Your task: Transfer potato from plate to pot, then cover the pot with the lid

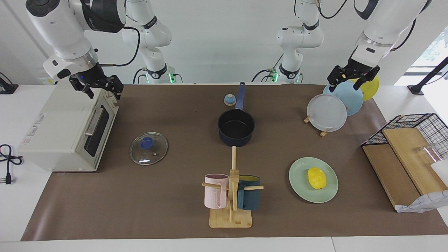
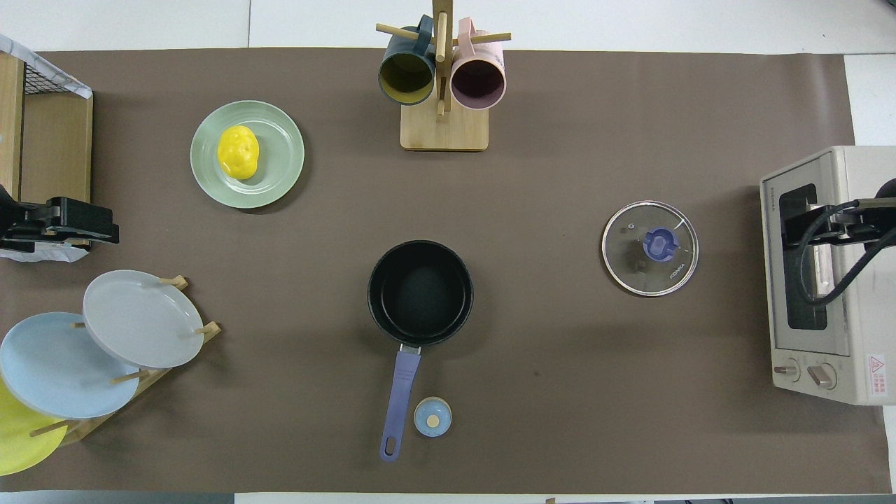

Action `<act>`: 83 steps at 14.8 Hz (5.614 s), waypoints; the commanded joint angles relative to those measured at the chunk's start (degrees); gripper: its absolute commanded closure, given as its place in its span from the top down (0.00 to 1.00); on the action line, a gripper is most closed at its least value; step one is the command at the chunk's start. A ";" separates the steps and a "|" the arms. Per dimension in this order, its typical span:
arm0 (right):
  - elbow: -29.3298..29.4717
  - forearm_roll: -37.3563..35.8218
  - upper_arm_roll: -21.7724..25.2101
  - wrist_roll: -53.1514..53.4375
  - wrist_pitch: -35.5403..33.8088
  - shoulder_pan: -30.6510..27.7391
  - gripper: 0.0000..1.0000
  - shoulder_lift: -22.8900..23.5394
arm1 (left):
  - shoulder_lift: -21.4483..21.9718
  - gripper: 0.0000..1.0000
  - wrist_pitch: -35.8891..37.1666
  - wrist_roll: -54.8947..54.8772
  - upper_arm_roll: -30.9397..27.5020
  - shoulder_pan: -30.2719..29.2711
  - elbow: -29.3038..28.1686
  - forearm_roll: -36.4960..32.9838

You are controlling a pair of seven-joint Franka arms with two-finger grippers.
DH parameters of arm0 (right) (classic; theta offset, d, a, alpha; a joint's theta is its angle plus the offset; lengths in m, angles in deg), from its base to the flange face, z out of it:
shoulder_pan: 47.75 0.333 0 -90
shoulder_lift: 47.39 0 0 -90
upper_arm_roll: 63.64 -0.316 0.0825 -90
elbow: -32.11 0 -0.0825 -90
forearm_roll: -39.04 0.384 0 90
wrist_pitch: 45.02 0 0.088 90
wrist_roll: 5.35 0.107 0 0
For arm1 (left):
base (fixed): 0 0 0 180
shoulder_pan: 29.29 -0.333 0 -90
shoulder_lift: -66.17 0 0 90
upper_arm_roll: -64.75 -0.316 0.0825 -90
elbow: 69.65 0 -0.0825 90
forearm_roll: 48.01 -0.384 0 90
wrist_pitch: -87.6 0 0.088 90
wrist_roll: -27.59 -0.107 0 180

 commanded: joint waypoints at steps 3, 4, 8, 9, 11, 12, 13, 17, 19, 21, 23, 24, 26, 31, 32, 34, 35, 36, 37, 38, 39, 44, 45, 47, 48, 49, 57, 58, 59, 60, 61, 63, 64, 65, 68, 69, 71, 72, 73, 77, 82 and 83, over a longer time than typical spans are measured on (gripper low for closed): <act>0.26 1.49 -0.29 0.53 -0.47 -0.66 1.00 0.09 | 1.45 1.00 -1.10 -0.60 -0.53 0.75 -1.89 0.75; 0.26 1.49 -0.29 0.53 -0.47 -0.66 1.00 0.09 | 1.53 1.00 -1.27 -0.52 -0.44 0.93 -1.98 0.75; 0.26 1.49 -0.29 0.53 -0.47 -0.66 1.00 0.09 | 0.92 1.00 -5.92 0.10 -0.53 1.89 -1.80 0.93; 0.26 1.49 -0.29 0.53 -0.47 -0.66 1.00 0.09 | -0.21 1.00 -6.11 0.10 -0.53 1.98 -1.19 1.02; 0.26 1.49 -0.29 0.53 -0.82 -0.66 1.00 0.09 | -8.26 1.00 -6.02 0.10 -0.53 2.07 4.58 2.24; -0.08 1.49 -0.29 0.53 -0.91 -0.66 1.00 -0.08 | -13.96 1.00 -5.58 0.10 -0.53 1.98 8.79 3.47; 0.00 1.49 -0.29 0.53 -0.65 -0.66 1.00 -0.08 | -19.50 1.00 -5.49 0.19 -0.53 1.81 13.27 4.78; 0.00 1.49 -0.29 0.45 -1.00 -0.66 1.00 -0.08 | -36.40 1.00 -11.45 -2.61 -0.53 1.37 24.64 4.80; 0.00 1.49 -0.11 -1.04 -2.92 -0.75 1.00 -0.17 | -41.77 1.00 -16.36 -6.56 -1.05 1.46 25.88 4.36; 0.00 1.67 -0.29 -5.07 -1.98 0.03 1.00 -0.08 | -43.98 1.00 -19.54 -7.11 -0.88 1.11 25.88 2.70; -3.48 3.59 -0.38 -7.11 3.19 2.23 1.00 -0.95 | -44.87 1.00 -22.88 -8.94 -0.97 1.02 24.84 2.25; -6.56 4.12 -0.38 -7.29 6.96 2.58 1.00 -2.01 | -44.70 1.00 -23.50 -9.65 -0.97 1.02 24.13 0.77; -10.10 4.22 -0.38 -8.07 12.78 3.63 1.00 -1.32 | -44.43 1.00 -26.21 -9.66 -0.88 1.28 21.85 0.31; -14.22 4.04 -0.29 -14.92 26.56 4.87 1.00 7.38 | -42.76 1.00 -31.16 -9.57 -0.97 1.81 16.48 0.49; -16.50 3.95 -0.37 -16.41 30.43 4.96 1.00 8.43 | -42.50 1.00 -31.24 -9.57 -0.97 1.81 15.70 0.49; -22.47 4.04 -0.38 -16.78 37.65 5.31 1.00 8.10 | -41.80 1.00 -32.55 -9.39 -0.97 1.98 13.85 0.49; -23.72 4.04 -0.38 -16.78 39.06 6.01 1.00 7.66 | -41.27 1.00 -33.61 -9.22 -0.97 1.98 12.71 0.49; -24.16 4.04 -0.38 -16.52 39.08 6.71 1.00 7.91 | -41.09 1.00 -34.75 -9.30 -0.97 1.98 11.57 0.49; -24.52 4.04 -0.38 -16.34 39.34 6.98 1.00 8.18 | -40.83 1.00 -35.46 -9.22 -0.97 1.98 10.86 0.49; -25.22 4.04 -0.38 -16.34 39.52 7.07 1.00 8.35 | -40.48 0.99 -35.46 -9.13 -0.97 2.07 10.51 0.58; -26.01 4.04 -0.38 -16.34 40.74 7.07 1.00 8.36 | -40.39 0.93 -35.46 -9.04 -0.97 2.07 10.41 0.58; -28.12 4.04 -0.29 -14.16 45.93 7.07 1.00 9.93 | -40.39 0.18 -34.41 -8.95 -0.88 2.07 10.94 0.84; -28.12 4.04 -0.29 -11.71 45.59 7.16 0.99 9.85 | -40.39 0.00 -33.63 -8.17 -0.88 2.16 11.38 0.93; -28.30 4.04 -0.29 -11.07 45.76 7.16 0.99 9.76 | -38.56 0.00 -28.03 -3.62 -0.53 3.47 14.79 1.10; -28.47 4.04 -0.29 -11.50 46.11 7.16 0.98 9.76 | -35.85 0.00 -24.43 -0.81 -0.53 4.35 15.42 2.24; -28.91 4.04 -0.29 -11.85 46.37 7.07 0.96 9.76 | -32.25 0.00 -21.69 1.66 -0.44 5.05 15.34 4.51; -31.11 4.04 -0.29 -11.68 50.41 6.63 0.91 9.59 | -12.55 0.00 -23.79 25.05 -0.53 27.71 -6.57 6.64; -31.11 4.04 -0.29 -11.68 50.50 6.72 0.88 9.59 | -10.35 0.00 -29.69 26.37 -0.53 30.35 -12.47 6.64; -31.37 4.04 -0.29 -11.86 50.59 6.54 0.82 9.59 | -10.07 0.00 -33.23 26.38 -0.53 32.46 -16.27 6.38; -31.46 4.04 -0.29 -11.95 50.68 6.46 0.80 9.50 | -10.94 0.00 -34.83 26.55 -0.53 33.79 -17.44 6.12; -31.46 4.04 -0.29 -11.95 50.59 6.37 0.78 9.50 | -12.25 0.00 -35.89 26.55 -0.62 34.93 -18.14 6.03; -31.46 4.04 -0.29 -11.86 50.33 6.37 0.63 9.50 | -12.79 0.00 -38.09 25.94 -0.53 35.29 -19.11 5.94; -31.38 4.04 -0.37 -11.86 50.15 6.45 0.54 9.50 | -13.14 0.00 -38.27 25.76 -0.62 35.38 -19.47 5.94; -31.29 4.04 -0.29 -11.86 49.89 6.45 0.45 9.50 | -13.67 0.00 -38.80 25.50 -0.53 35.47 -20.08 5.16; -30.24 4.04 -0.38 -11.86 48.23 6.45 0.21 9.50 | -13.76 0.00 -45.82 25.68 -0.62 37.23 -25.17 4.62; -29.19 4.04 -0.38 -11.86 46.65 6.54 0.18 9.58 | -14.54 0.00 -46.27 25.76 -0.62 37.58 -25.44 4.62; -25.68 4.04 -0.38 -11.77 42.01 7.07 0.17 9.67 | -15.95 0.00 -46.89 26.02 -0.62 37.93 -25.45 3.05; -23.75 4.04 -0.46 -11.68 39.11 7.24 0.14 9.59 | -16.48 0.00 -47.50 26.29 -0.62 37.93 -25.45 2.52; -21.64 4.04 -0.81 -11.60 36.38 7.25 0.09 9.50 | -17.09 0.00 -47.77 26.38 -0.62 38.02 -25.45 2.42; -10.66 3.95 -2.57 -10.89 22.06 7.94 0.00 9.67 | -18.59 0.00 -49.00 27.43 -0.71 39.68 -25.80 2.34; -5.72 3.07 -2.57 -4.14 17.03 13.29 0.00 9.41 | -18.59 0.00 -49.09 27.26 -0.71 40.04 -26.41 2.16; -3.89 3.07 -2.57 -2.30 14.84 14.35 0.00 9.50 | -18.68 0.00 -49.09 27.08 -0.71 39.95 -26.41 1.64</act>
